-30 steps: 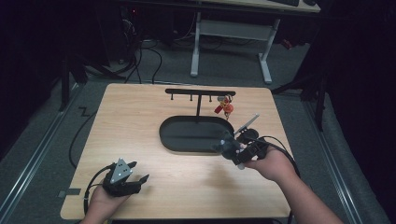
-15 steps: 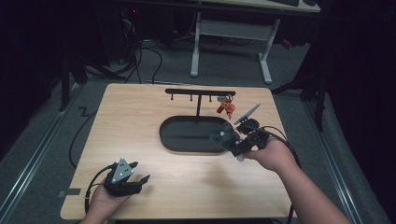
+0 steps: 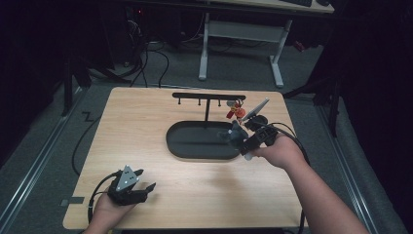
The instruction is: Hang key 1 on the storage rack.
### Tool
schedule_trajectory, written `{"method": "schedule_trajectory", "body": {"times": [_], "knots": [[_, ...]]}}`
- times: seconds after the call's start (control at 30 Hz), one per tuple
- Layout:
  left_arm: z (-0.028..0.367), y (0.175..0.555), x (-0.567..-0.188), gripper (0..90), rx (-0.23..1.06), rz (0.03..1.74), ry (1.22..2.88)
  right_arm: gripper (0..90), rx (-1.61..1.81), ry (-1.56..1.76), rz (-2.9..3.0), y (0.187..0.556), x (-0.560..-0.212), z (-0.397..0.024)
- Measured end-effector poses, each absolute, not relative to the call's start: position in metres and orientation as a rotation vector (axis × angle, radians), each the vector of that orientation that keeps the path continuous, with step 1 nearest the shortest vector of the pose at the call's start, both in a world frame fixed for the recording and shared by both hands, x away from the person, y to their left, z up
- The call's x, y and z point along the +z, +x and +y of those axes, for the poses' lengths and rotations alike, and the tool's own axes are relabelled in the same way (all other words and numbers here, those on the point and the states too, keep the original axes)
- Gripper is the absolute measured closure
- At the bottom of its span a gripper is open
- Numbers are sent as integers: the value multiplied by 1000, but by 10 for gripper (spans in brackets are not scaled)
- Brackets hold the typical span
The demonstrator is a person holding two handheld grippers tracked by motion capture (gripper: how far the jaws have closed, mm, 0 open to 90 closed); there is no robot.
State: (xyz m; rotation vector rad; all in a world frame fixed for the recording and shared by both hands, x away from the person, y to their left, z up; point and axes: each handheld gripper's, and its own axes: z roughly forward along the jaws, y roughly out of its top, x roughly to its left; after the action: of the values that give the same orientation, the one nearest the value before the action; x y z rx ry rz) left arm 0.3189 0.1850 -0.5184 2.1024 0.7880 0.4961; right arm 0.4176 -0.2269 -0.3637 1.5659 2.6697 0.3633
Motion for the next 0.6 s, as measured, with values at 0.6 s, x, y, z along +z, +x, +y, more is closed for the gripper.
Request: {"method": "schedule_trajectory", "body": {"times": [0.6], "knots": [[194,321,-520,327,492,808,2085,498,393,1617,2617,454,-333,-221]]}}
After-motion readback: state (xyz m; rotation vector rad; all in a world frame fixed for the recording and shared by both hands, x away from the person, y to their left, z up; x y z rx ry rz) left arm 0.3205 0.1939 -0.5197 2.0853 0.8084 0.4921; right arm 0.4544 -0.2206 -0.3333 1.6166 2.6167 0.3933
